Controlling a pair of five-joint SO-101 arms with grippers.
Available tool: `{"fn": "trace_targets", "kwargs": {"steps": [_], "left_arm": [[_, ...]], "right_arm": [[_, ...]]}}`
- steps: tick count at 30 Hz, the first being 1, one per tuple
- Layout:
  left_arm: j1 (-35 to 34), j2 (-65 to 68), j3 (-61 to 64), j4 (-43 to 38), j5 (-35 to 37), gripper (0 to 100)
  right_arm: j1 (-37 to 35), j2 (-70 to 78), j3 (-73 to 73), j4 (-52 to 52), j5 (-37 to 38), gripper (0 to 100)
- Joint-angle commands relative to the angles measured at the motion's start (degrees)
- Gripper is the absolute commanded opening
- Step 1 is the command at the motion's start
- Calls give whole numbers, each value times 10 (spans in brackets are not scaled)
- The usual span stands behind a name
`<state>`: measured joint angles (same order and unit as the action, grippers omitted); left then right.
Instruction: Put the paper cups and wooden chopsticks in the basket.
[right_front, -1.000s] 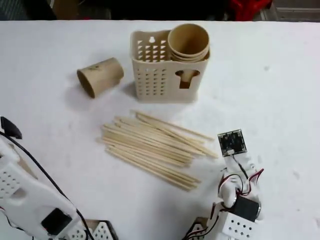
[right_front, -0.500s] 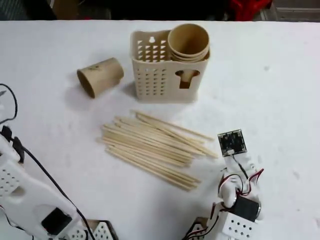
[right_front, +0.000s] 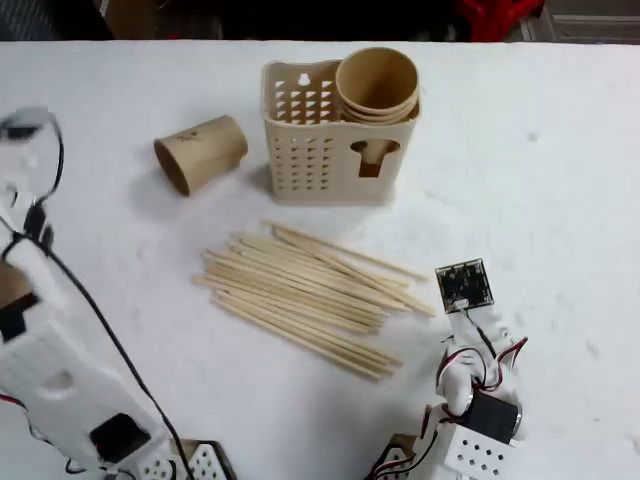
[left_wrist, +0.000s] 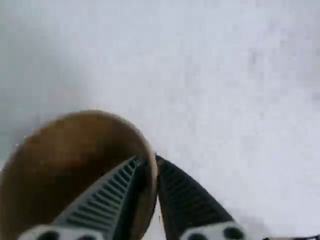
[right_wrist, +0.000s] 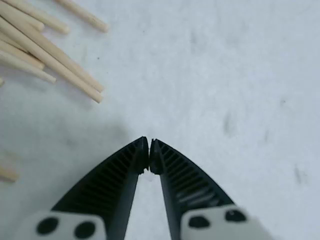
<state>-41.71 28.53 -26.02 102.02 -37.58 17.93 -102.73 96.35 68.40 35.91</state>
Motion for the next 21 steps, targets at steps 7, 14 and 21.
{"fn": "trace_targets", "kwargs": {"steps": [7, 14, 21], "left_arm": [[255, -306, -205, 3, 141, 22], [508, -348, -276, -78, 249, 23], [656, -323, -204, -280, 273, 23]], "right_arm": [[-4, -4, 4, -6, 6, 21], [-4, -4, 4, -6, 6, 21], [-4, -4, 4, -7, 6, 21]]}}
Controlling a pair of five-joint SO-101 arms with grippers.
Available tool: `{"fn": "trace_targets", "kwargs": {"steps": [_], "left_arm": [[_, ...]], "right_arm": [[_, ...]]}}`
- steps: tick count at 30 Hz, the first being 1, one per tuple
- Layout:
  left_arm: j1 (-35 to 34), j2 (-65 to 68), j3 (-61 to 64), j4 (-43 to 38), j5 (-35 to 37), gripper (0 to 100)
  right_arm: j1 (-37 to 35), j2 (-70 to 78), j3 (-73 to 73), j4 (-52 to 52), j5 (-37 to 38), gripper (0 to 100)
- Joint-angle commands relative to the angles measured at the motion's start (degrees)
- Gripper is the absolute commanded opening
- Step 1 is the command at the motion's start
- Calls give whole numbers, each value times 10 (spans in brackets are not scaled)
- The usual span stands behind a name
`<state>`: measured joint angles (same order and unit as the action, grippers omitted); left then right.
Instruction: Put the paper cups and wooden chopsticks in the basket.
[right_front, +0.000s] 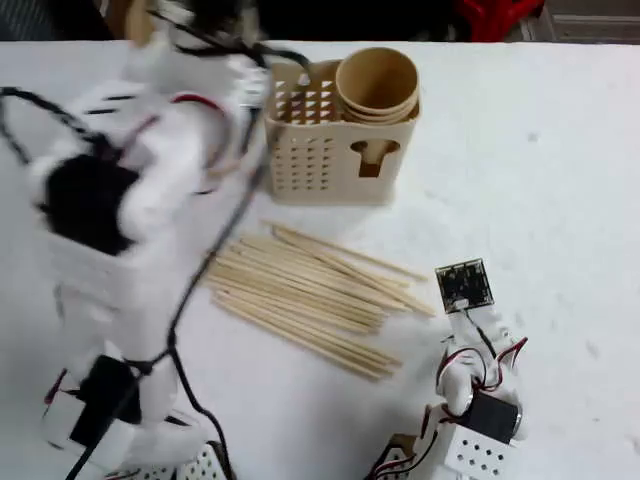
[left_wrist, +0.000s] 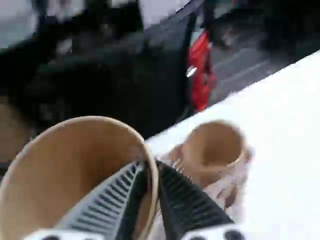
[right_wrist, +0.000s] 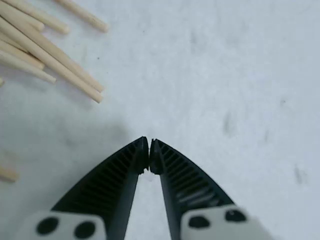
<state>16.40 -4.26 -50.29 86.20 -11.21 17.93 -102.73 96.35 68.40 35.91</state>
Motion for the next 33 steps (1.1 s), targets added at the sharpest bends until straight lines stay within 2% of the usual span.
{"fn": "trace_targets", "kwargs": {"steps": [1, 11, 22, 33], "left_arm": [[85, 15, 52, -145, 10, 23], [139, 78, 75, -224, 11, 27], [148, 196, 72, -346, 10, 24], [149, 220, 78, -338, 13, 50]], "right_arm": [[-4, -4, 4, -7, 6, 21], [-5, -4, 4, -7, 6, 21], [-5, -4, 4, -7, 6, 21], [-5, -4, 4, -7, 6, 21]]}}
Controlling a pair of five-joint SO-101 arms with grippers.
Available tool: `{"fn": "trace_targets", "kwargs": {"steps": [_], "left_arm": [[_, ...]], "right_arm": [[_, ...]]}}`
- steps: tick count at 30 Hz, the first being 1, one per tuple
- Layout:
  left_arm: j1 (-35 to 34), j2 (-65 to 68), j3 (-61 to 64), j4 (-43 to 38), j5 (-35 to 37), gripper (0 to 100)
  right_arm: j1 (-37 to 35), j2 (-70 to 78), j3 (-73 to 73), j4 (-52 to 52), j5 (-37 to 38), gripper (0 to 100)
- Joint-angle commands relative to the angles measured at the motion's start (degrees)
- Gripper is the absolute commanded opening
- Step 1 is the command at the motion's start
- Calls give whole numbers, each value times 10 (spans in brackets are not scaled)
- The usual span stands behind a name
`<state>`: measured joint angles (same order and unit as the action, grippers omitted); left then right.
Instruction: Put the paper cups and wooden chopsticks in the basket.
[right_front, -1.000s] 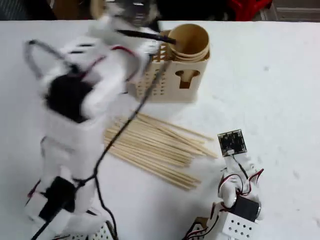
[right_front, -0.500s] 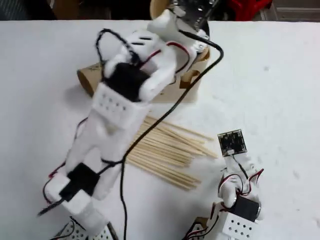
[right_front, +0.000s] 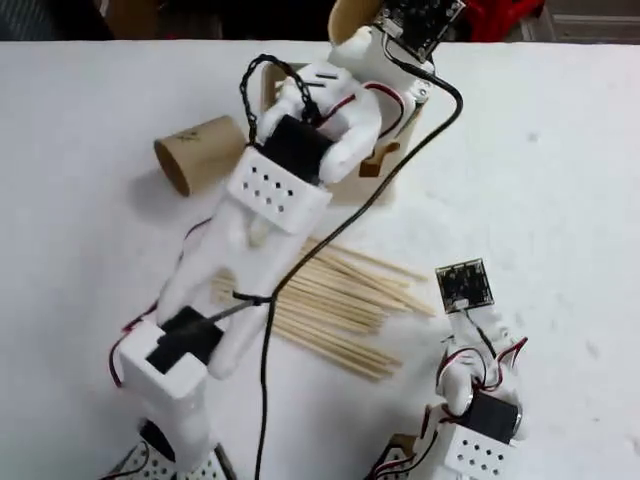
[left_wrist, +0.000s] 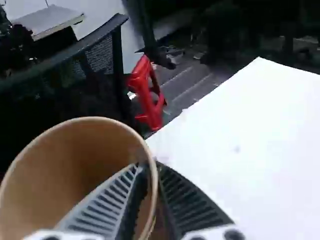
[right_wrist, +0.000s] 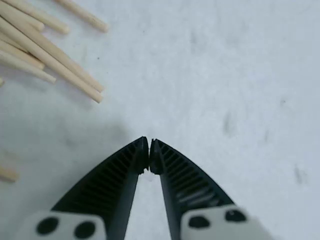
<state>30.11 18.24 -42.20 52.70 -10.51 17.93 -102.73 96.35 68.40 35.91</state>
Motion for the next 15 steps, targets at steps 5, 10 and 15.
{"fn": "trace_targets", "kwargs": {"steps": [5, 10, 15], "left_arm": [[11, -5, -4, 17, 4, 100], [11, -10, -9, 17, 4, 98], [2, -21, -18, 42, 6, 98]], "right_arm": [[-5, -4, 4, -7, 6, 21], [-5, -4, 4, -7, 6, 21], [-5, -4, 4, -7, 6, 21]]}}
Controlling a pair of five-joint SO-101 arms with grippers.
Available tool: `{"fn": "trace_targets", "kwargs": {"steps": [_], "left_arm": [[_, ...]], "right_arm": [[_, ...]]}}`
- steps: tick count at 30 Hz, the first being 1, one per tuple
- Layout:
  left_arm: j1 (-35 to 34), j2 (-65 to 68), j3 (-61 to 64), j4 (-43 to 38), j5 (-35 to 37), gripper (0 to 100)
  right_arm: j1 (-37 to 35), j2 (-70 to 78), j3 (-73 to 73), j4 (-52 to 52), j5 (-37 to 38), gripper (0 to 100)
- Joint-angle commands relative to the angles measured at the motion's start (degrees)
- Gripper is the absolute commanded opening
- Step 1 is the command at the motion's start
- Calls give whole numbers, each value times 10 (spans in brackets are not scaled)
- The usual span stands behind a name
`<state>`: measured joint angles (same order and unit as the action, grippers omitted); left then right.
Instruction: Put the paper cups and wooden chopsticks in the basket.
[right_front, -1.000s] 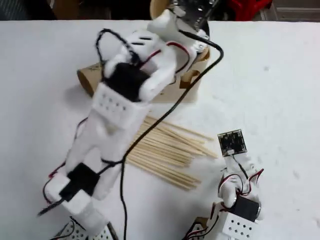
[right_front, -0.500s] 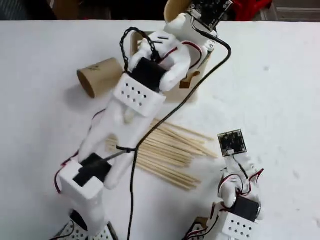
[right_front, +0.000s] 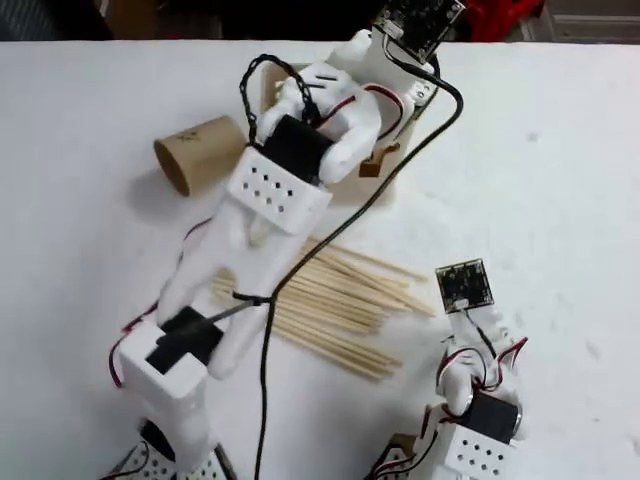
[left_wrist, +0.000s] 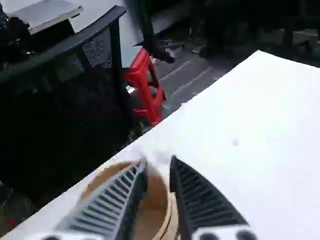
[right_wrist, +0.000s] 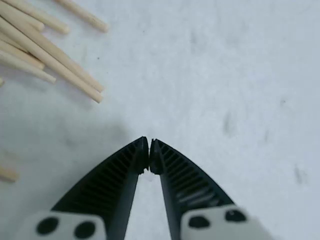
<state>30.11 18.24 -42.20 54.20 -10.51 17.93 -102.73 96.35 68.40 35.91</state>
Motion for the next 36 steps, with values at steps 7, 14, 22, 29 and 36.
{"fn": "trace_targets", "kwargs": {"steps": [7, 14, 22, 29, 36], "left_arm": [[-3, -13, 8, 116, 7, 98], [-10, 18, 15, 91, 8, 98], [-21, -18, -4, 132, 7, 98], [-81, -138, -91, 318, 7, 98], [-262, -203, -76, 458, 3, 102]], "right_arm": [[-5, -4, 4, -7, 6, 21], [-5, -4, 4, -7, 6, 21], [-5, -4, 4, -7, 6, 21], [-2, -4, 4, -7, 6, 21], [-4, -4, 4, -7, 6, 21]]}}
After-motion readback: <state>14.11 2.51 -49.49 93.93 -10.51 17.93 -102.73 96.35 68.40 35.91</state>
